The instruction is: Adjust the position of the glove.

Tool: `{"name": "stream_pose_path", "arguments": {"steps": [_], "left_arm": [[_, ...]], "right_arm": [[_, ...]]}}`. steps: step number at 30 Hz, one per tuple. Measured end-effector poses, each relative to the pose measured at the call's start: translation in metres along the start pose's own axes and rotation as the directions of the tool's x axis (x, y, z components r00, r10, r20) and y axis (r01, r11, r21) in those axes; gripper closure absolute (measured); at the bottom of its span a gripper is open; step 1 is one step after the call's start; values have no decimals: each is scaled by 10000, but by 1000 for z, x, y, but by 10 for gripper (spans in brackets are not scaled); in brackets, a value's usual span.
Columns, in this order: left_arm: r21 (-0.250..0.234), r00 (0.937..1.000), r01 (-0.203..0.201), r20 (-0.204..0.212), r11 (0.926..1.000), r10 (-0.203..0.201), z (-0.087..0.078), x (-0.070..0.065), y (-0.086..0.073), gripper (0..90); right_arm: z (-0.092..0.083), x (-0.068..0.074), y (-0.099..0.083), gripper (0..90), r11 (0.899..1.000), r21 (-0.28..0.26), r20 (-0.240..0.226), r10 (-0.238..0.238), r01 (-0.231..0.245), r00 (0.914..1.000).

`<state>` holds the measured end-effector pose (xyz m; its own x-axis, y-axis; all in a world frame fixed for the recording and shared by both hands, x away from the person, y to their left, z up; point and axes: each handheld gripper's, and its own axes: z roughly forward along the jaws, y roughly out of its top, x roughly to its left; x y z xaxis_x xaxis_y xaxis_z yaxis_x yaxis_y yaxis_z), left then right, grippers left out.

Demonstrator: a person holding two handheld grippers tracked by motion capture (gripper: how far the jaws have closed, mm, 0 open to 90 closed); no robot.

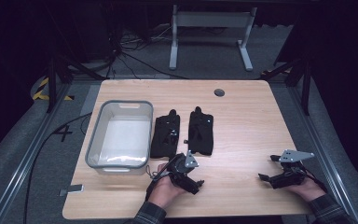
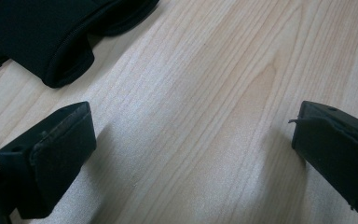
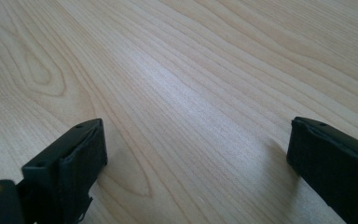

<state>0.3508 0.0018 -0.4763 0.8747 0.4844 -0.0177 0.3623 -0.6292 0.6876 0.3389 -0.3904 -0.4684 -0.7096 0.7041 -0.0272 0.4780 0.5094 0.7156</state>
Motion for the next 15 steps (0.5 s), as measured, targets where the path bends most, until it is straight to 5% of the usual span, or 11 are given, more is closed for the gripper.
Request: {"name": "stream_pose_path", "arguments": {"steps": [5, 15], "left_arm": [[16, 10000, 87, -43, 10000, -87, -2, 1, 1, 30], [378, 9996, 257, 113, 9990, -262, -12, 3, 10, 453]], "right_arm": [[0, 0, 0, 53, 10000, -1, -1, 2, -2, 10000], [0, 0, 0, 52, 10000, 16, -69, -41, 41, 10000]]}}
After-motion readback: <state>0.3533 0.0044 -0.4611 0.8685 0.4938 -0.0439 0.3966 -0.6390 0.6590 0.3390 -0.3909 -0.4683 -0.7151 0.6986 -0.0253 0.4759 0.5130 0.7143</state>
